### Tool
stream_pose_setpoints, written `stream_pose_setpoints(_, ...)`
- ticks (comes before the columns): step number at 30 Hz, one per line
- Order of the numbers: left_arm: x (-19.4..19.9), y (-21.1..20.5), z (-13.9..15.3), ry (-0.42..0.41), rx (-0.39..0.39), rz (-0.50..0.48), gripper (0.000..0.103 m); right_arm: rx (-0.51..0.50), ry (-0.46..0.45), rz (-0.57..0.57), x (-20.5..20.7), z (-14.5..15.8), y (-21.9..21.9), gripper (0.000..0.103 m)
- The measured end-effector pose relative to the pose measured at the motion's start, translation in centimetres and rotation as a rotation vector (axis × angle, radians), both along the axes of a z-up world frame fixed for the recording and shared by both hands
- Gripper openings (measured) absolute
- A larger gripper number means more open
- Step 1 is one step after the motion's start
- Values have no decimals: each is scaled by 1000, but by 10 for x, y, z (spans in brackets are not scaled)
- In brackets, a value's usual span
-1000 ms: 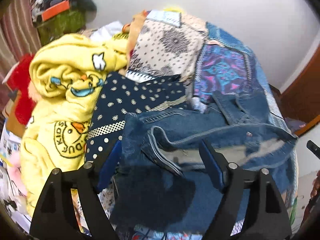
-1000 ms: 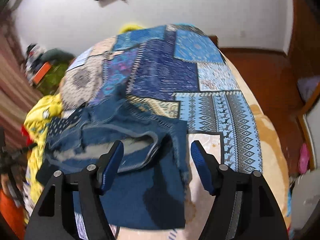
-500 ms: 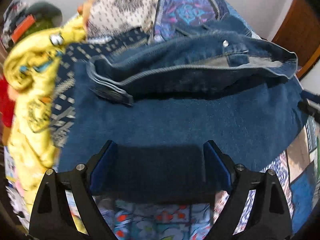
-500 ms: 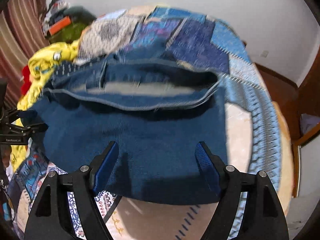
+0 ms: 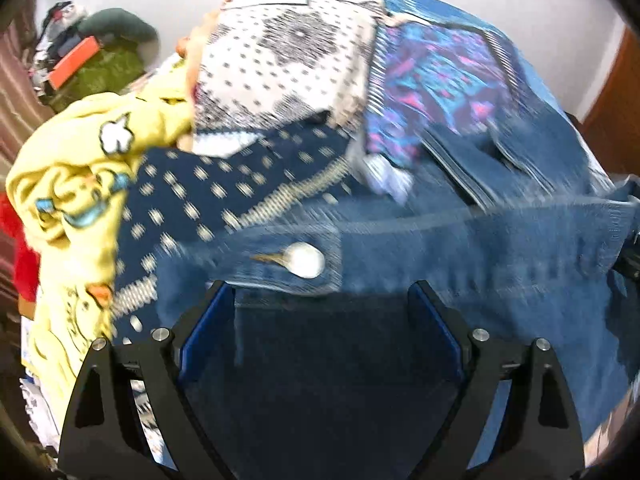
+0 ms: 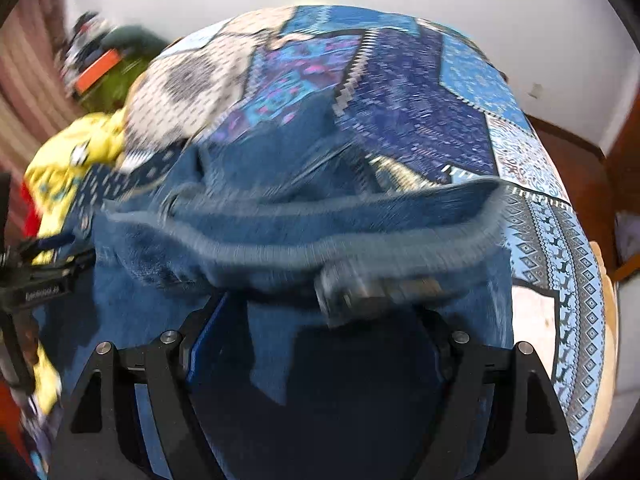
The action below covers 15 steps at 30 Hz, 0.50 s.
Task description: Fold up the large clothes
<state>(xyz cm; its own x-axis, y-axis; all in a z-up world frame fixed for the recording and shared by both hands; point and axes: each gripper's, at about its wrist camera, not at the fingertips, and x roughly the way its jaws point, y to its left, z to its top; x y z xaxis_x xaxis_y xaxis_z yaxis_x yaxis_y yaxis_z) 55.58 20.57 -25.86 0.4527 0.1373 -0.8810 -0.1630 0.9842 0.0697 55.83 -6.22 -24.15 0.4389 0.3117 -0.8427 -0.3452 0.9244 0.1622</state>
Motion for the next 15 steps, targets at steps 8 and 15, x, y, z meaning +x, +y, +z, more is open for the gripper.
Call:
stream_pose_setpoints(8,-19,20,32,-89,-88,65,90,81,-68,-37,-25,27,1,76)
stream_pose_setpoints(15,-62,-18,37,-81,-156,-78,90,46,-127,145,-81,41,34,76)
